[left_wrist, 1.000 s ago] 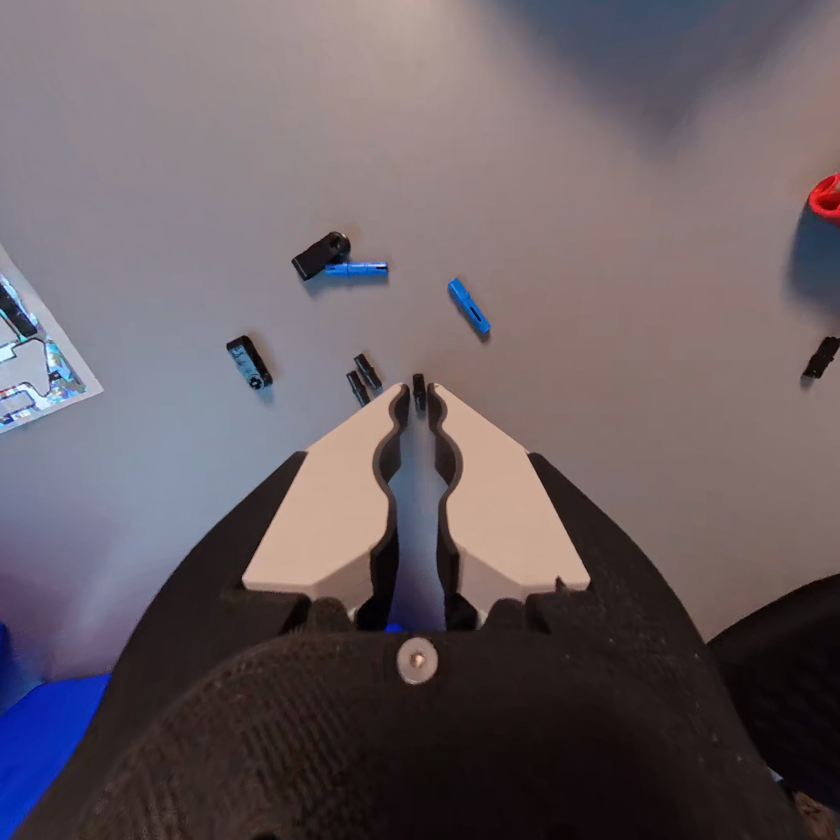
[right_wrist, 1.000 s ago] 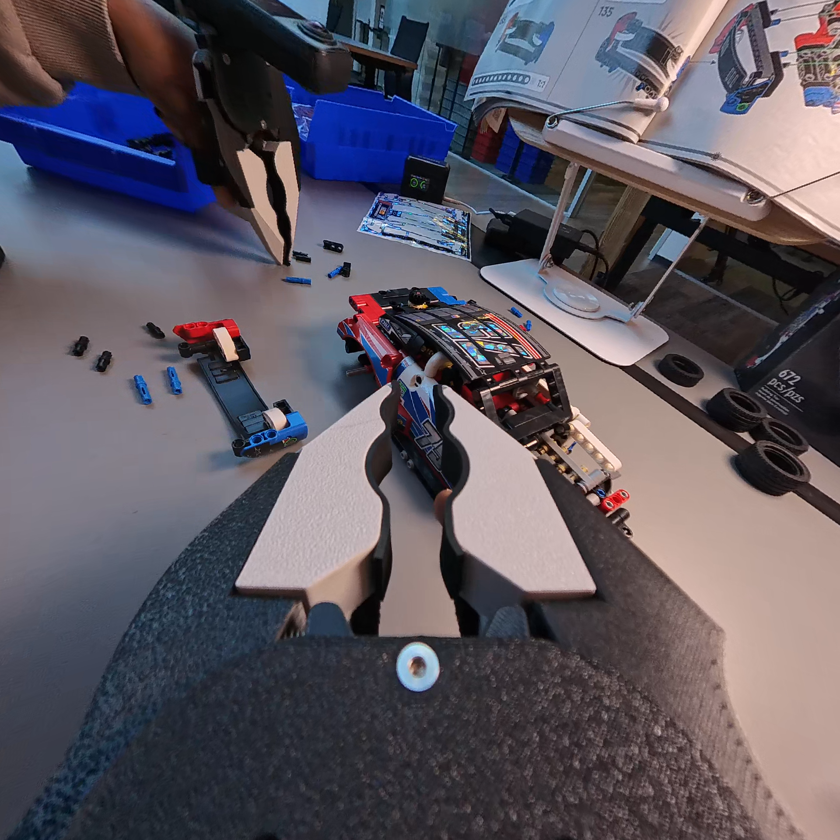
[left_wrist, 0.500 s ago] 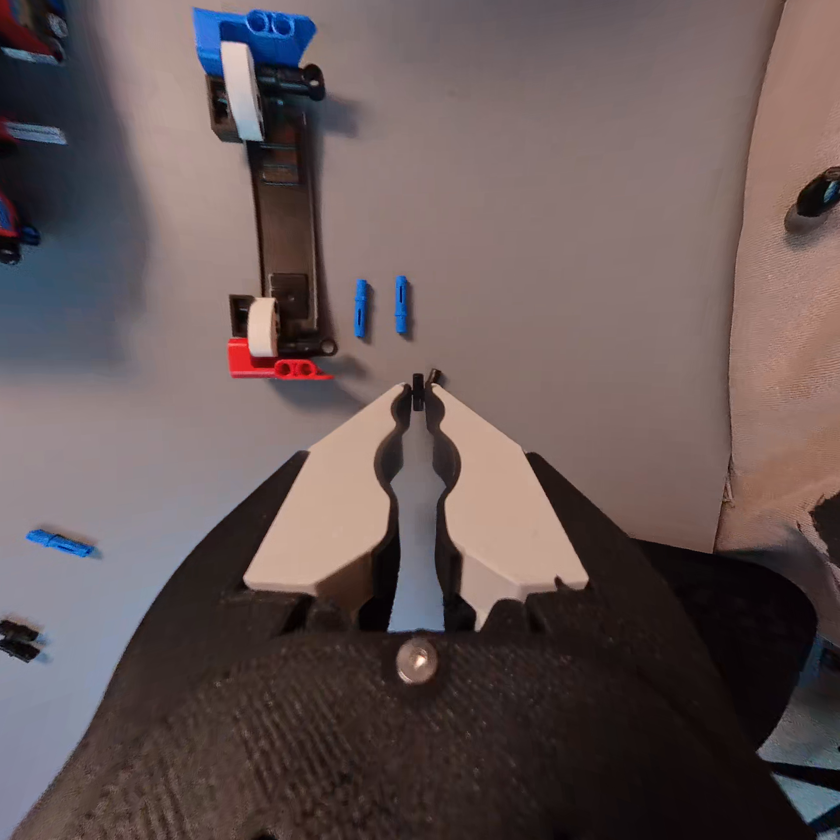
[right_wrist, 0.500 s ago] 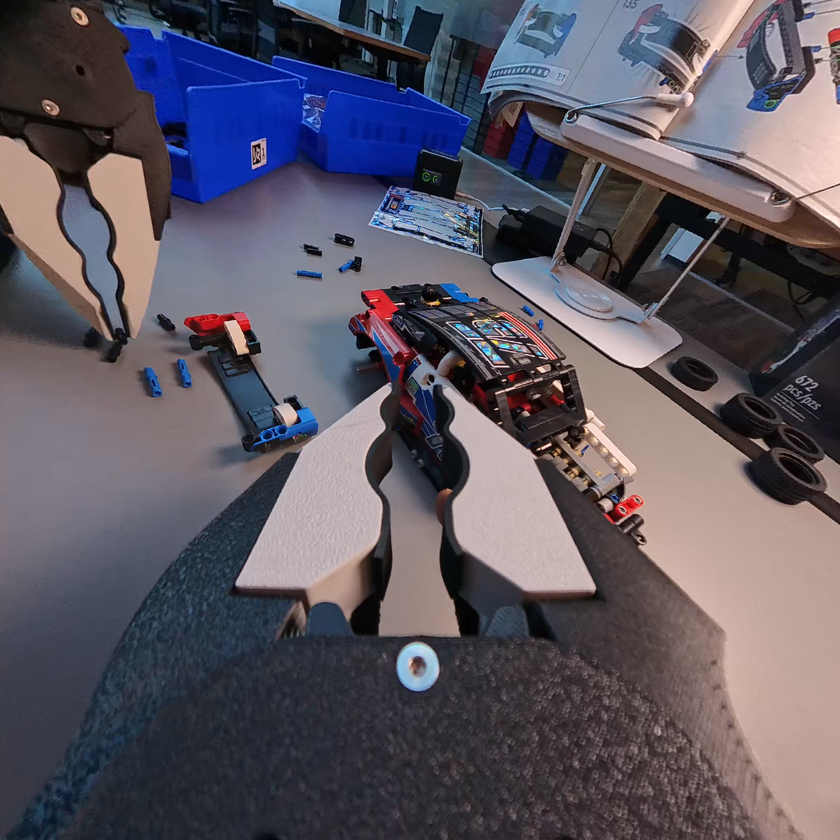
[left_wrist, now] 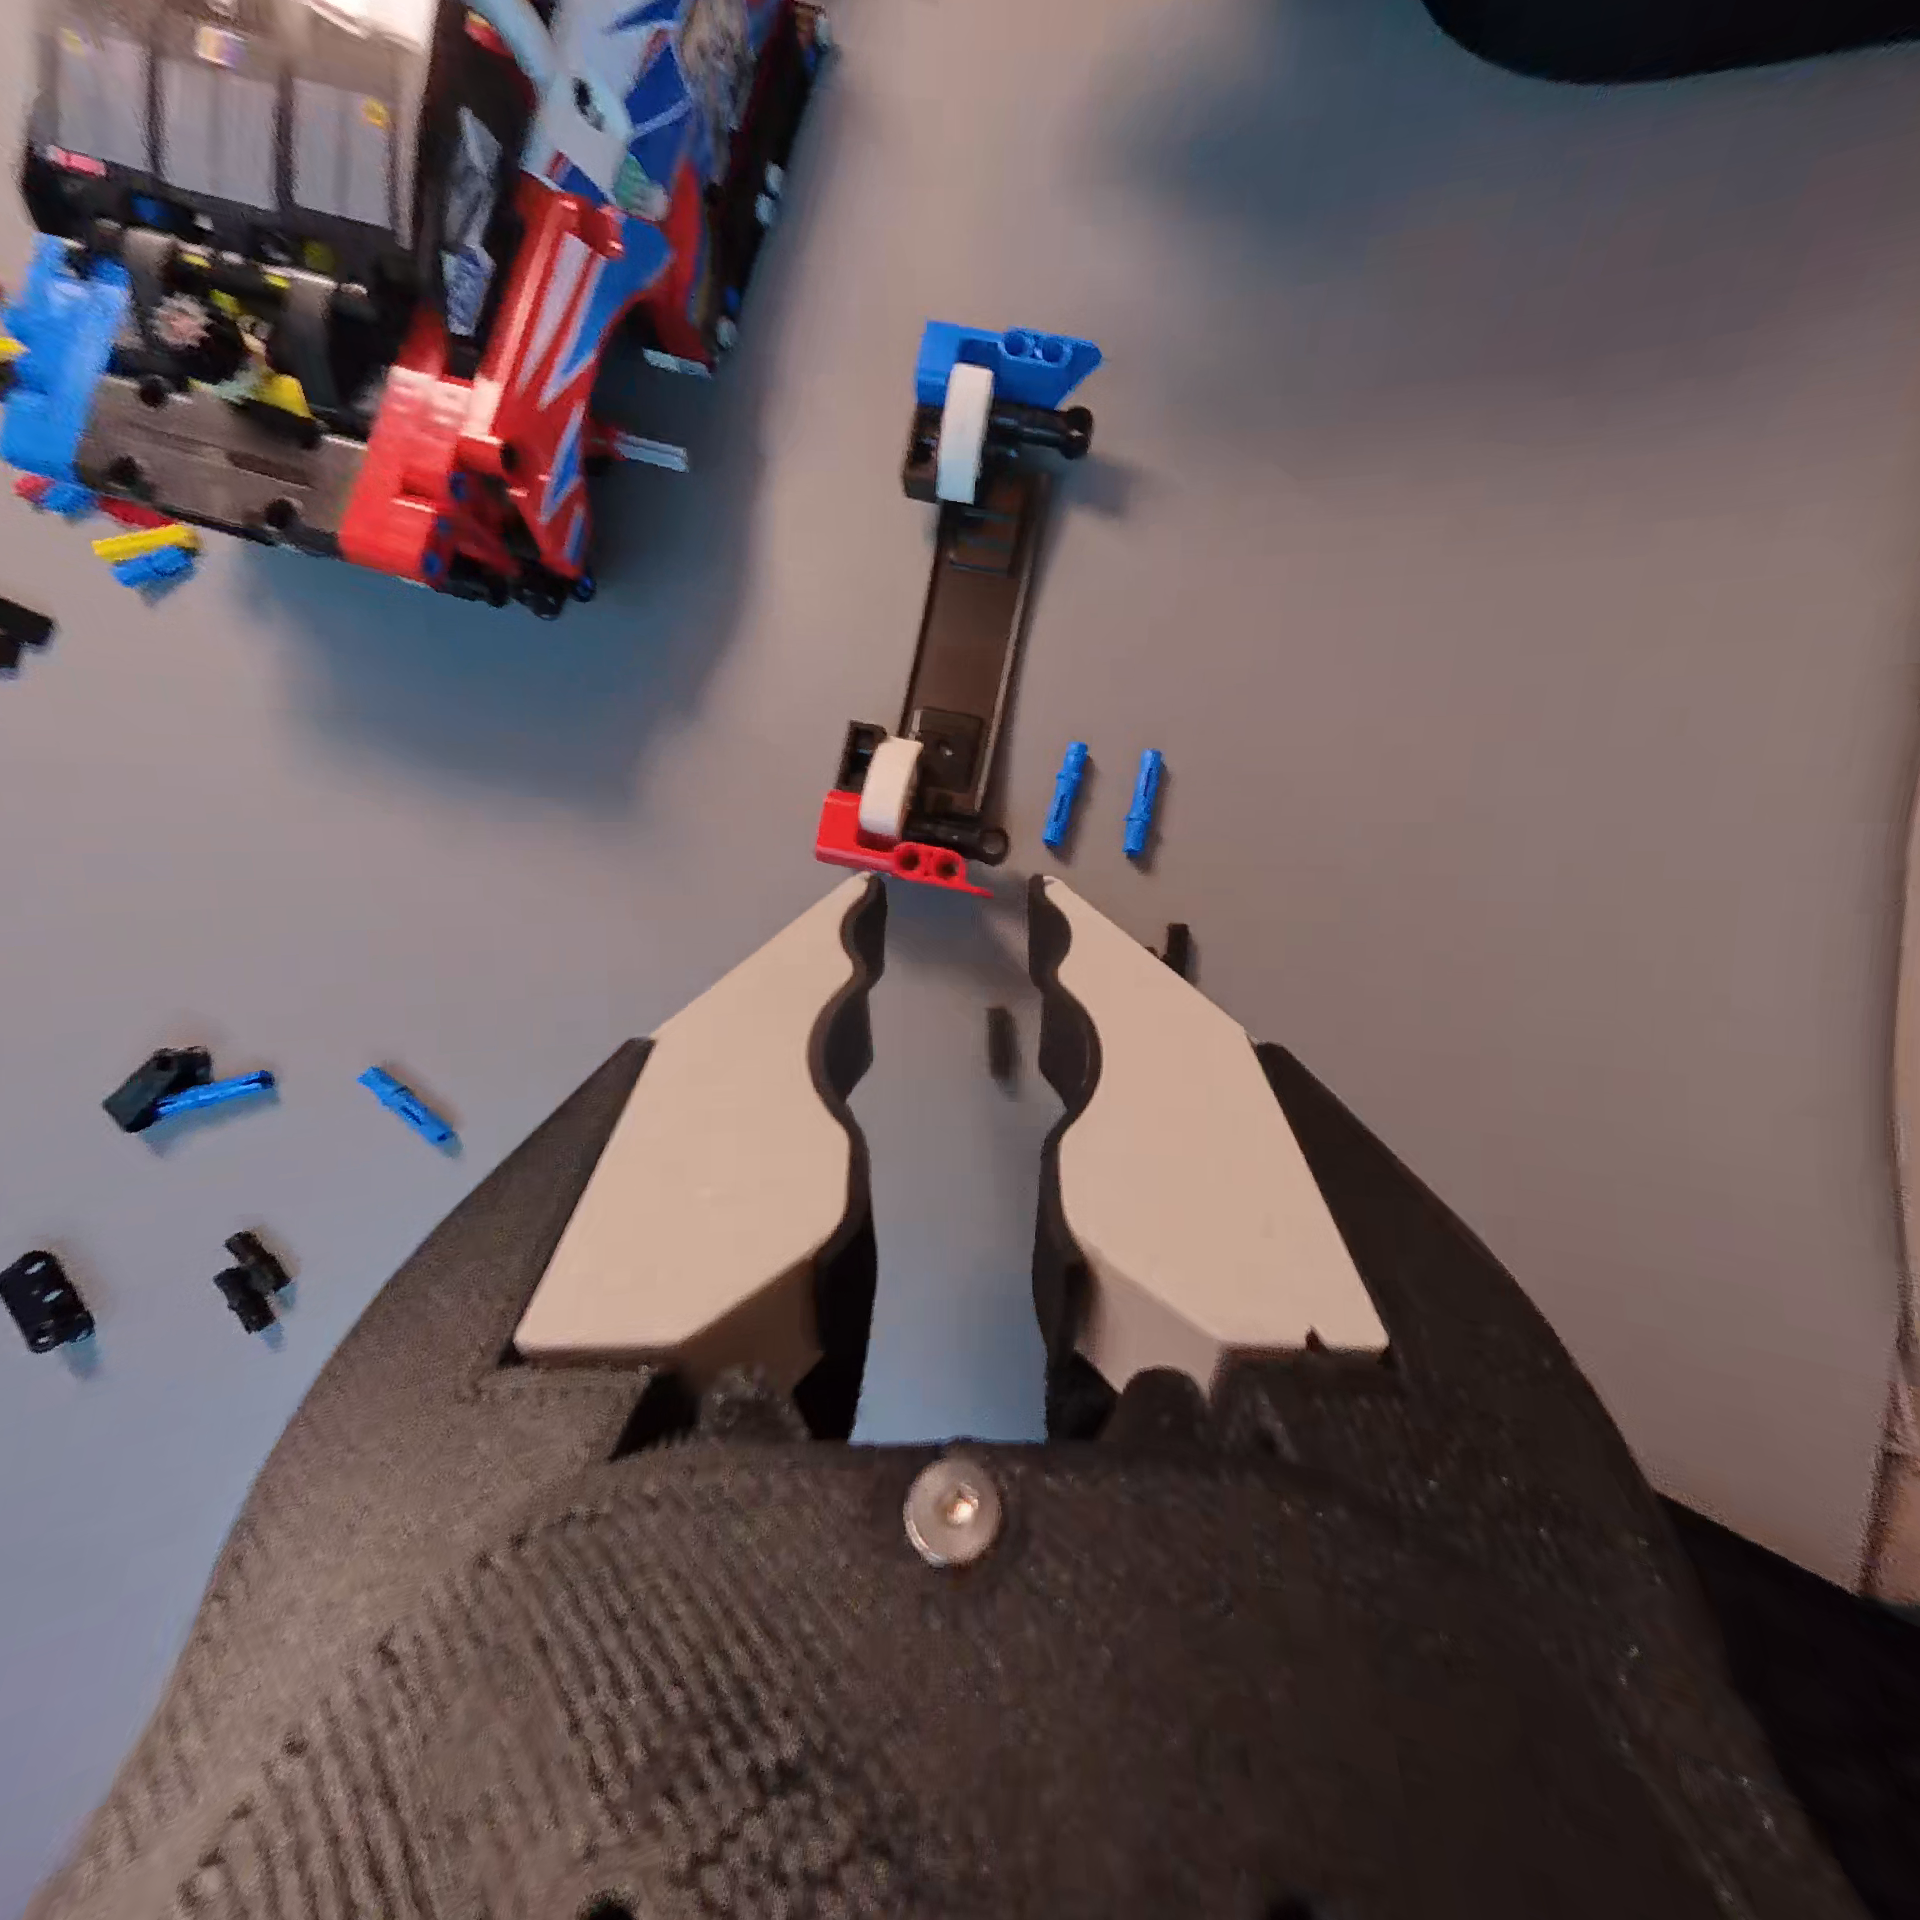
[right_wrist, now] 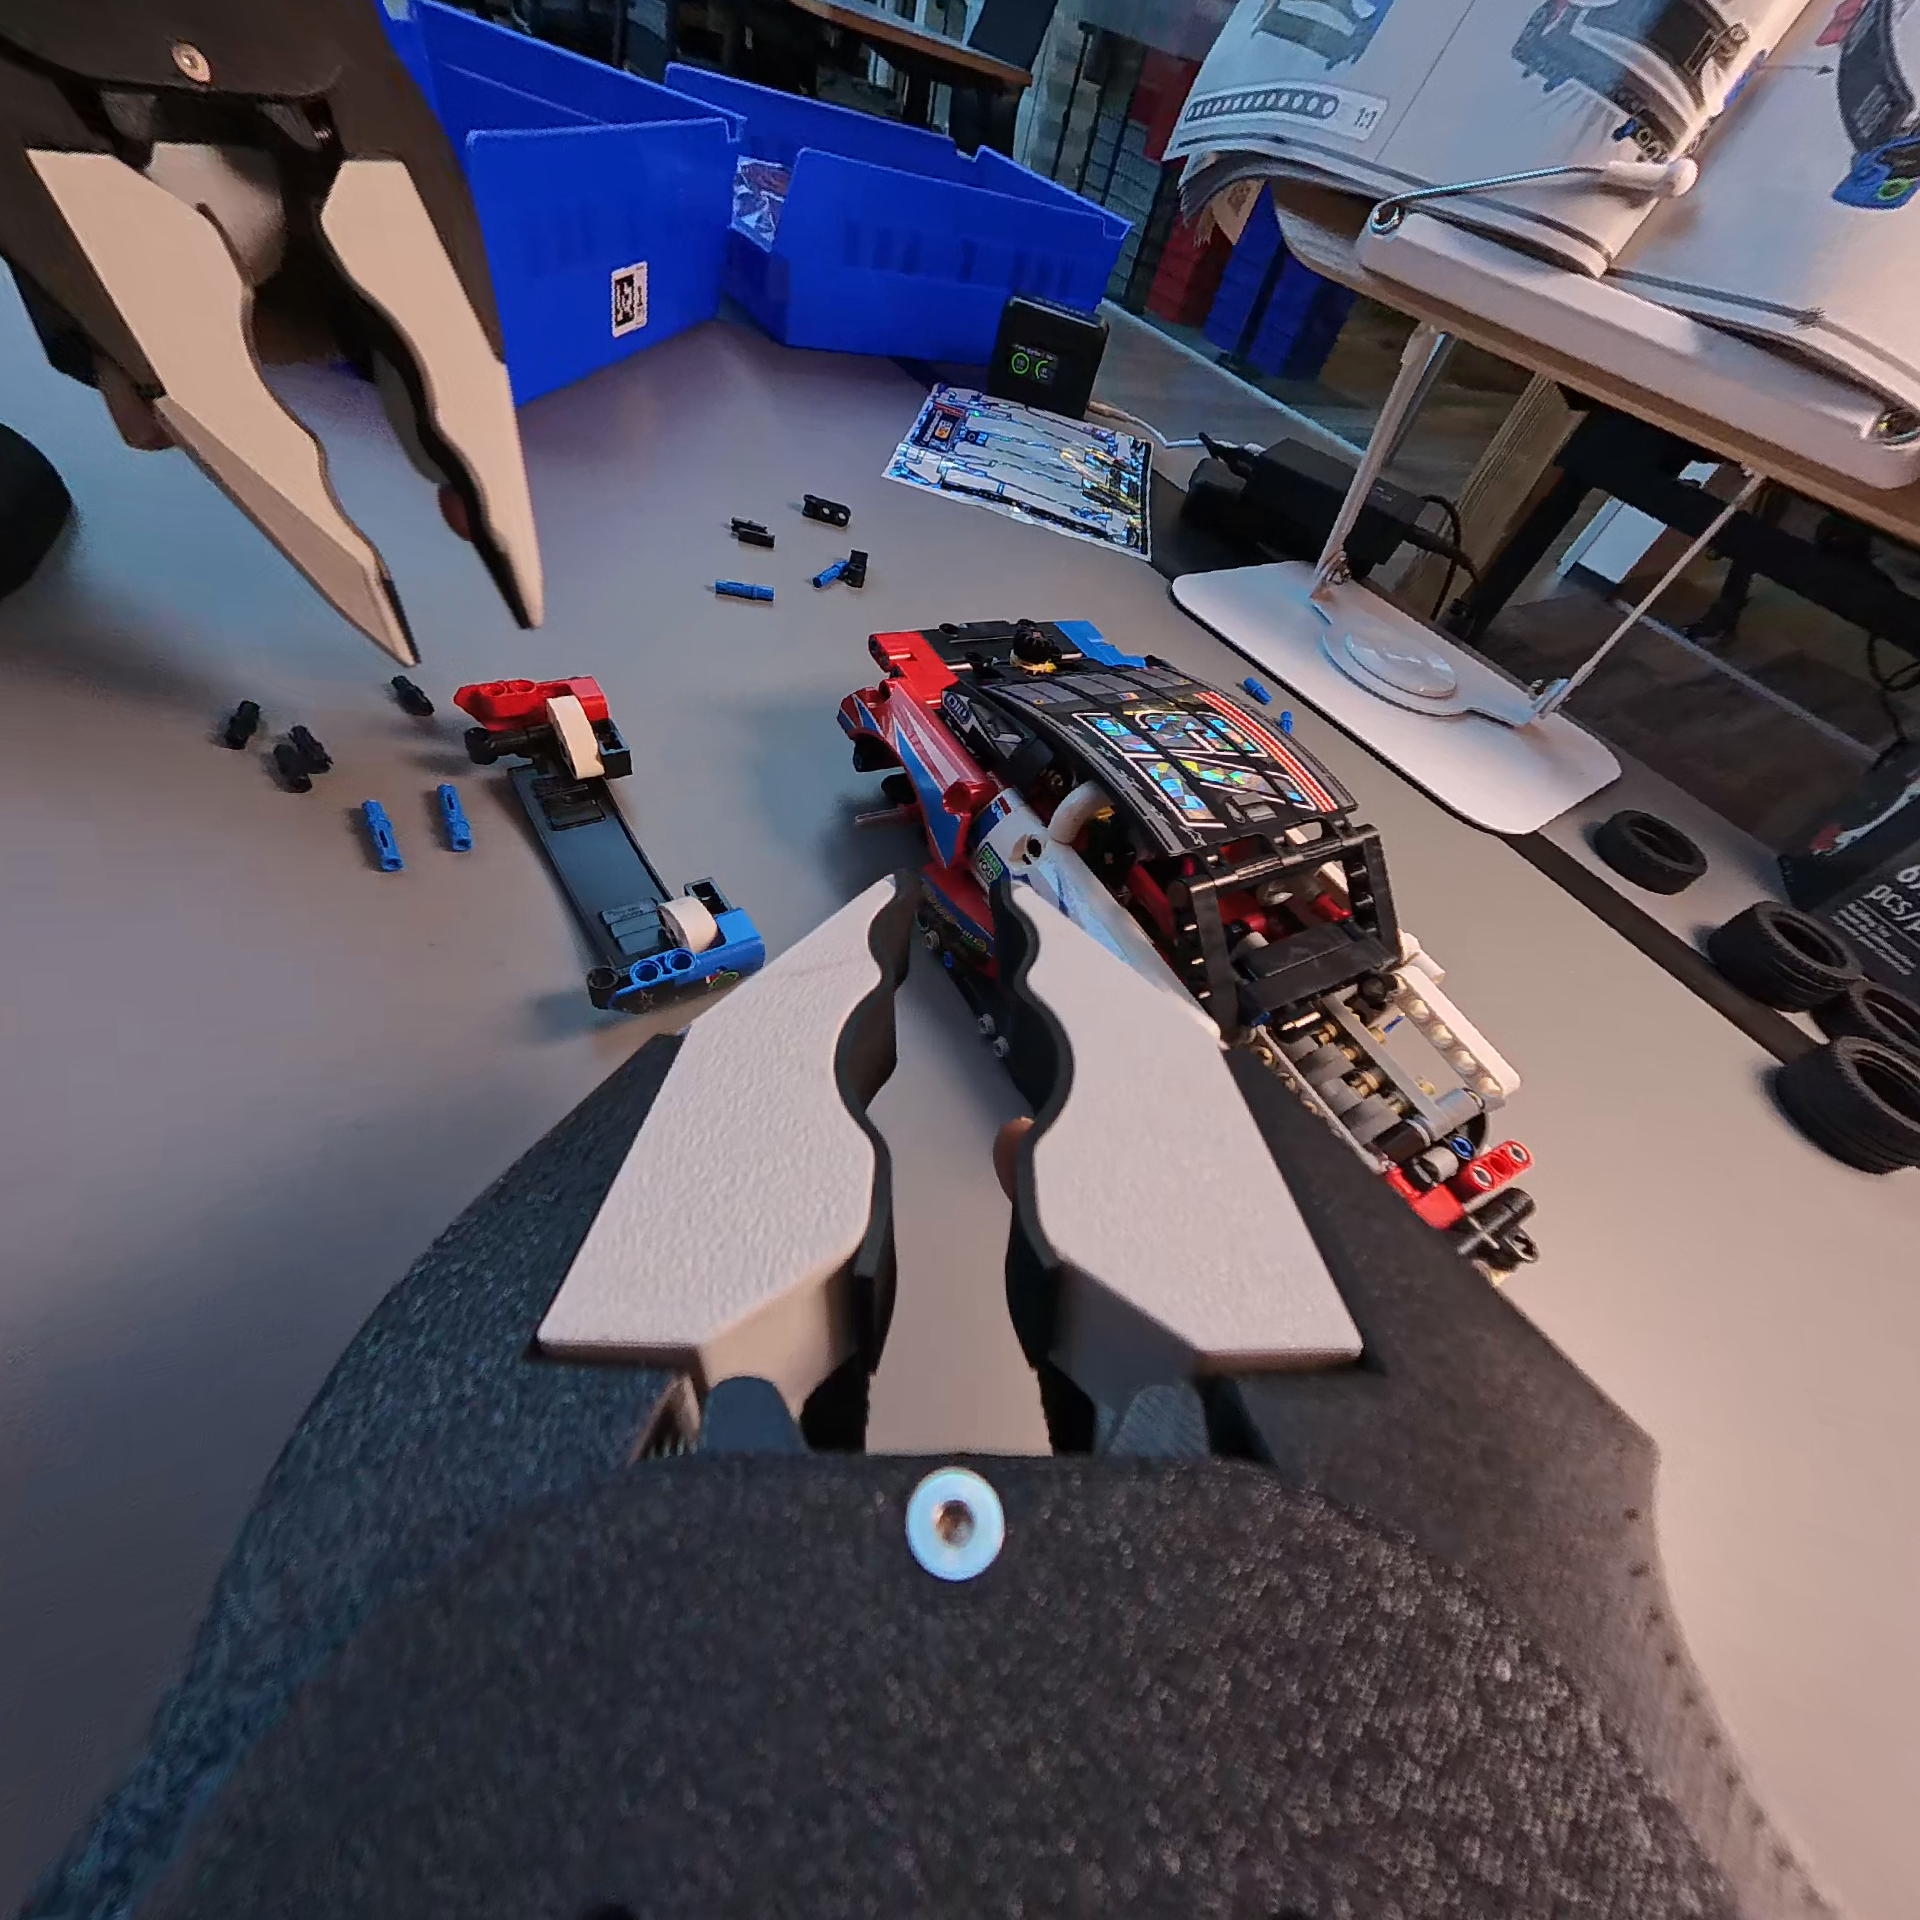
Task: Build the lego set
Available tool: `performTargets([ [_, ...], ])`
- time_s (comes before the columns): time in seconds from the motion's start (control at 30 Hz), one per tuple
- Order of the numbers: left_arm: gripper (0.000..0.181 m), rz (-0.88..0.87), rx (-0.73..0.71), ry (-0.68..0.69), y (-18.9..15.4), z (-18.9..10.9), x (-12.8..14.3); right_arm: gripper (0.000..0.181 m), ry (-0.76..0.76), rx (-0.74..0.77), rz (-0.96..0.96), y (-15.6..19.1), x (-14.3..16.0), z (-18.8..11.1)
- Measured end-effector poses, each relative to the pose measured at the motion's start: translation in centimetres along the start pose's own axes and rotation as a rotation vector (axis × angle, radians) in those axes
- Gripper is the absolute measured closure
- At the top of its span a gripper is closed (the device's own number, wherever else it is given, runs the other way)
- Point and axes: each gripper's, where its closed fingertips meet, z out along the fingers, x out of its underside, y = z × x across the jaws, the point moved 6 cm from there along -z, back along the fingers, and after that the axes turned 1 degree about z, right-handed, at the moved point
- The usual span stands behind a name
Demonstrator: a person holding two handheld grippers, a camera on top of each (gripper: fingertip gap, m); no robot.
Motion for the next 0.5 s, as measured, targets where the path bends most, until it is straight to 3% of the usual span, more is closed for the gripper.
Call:
performTargets([
  [0.03, 0.148, 0.011, -0.029, -0.037, 0.4, 0.1, -0.1, 0.169, 0.003, -0.006, 0.001, 0.1, 0.1, 0.1],
  [0.13, 0.131, 0.061, -0.059, -0.192, 1.6, 0.6, -0.3, 0.169, 0.008, -0.032, 0.011, 0.5, 0.2, 0.4],
  [0.27, 0.120, -0.019, 0.066, -0.278, 1.6, 1.5, 0.2, 0.165, -0.003, -0.067, 0.024, 1.2, 0.2, 0.7],
  [0.4, 0.120, 0.009, 0.038, -0.246, 1.4, 2.4, 0.9, 0.152, -0.044, -0.107, 0.071, 1.7, -0.4, 0.9],
  [0.5, 0.139, 0.026, 0.005, -0.229, 1.2, 2.9, 1.1, 0.145, -0.047, -0.154, 0.096, 2.2, -0.5, 1.3],
])
